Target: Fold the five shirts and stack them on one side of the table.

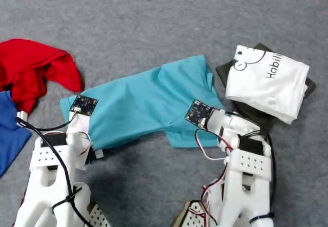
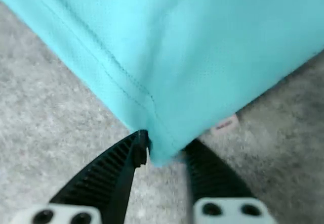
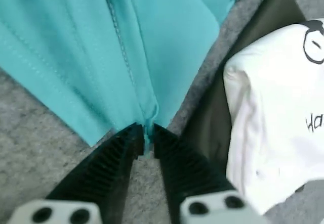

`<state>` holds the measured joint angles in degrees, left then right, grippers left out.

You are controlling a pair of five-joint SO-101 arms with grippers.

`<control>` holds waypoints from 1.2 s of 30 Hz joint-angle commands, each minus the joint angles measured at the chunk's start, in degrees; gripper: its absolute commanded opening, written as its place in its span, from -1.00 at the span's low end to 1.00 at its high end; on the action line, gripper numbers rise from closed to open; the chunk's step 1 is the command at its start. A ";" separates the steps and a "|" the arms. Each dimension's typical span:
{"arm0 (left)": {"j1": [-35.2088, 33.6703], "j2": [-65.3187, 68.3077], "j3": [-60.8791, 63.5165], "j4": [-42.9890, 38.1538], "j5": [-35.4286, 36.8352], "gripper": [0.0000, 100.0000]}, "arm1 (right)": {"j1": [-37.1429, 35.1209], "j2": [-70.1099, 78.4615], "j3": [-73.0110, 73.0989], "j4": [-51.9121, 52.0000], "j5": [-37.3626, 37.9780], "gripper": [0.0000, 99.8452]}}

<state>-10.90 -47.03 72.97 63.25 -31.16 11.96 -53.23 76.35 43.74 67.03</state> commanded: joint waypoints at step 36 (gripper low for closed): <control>1.93 27.47 -21.54 -22.24 23.65 -0.90 | -19.91 43.65 -44.26 12.66 -30.15 -0.99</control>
<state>-9.32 -24.18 53.10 44.35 -8.13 -6.51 -20.18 42.07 54.37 38.73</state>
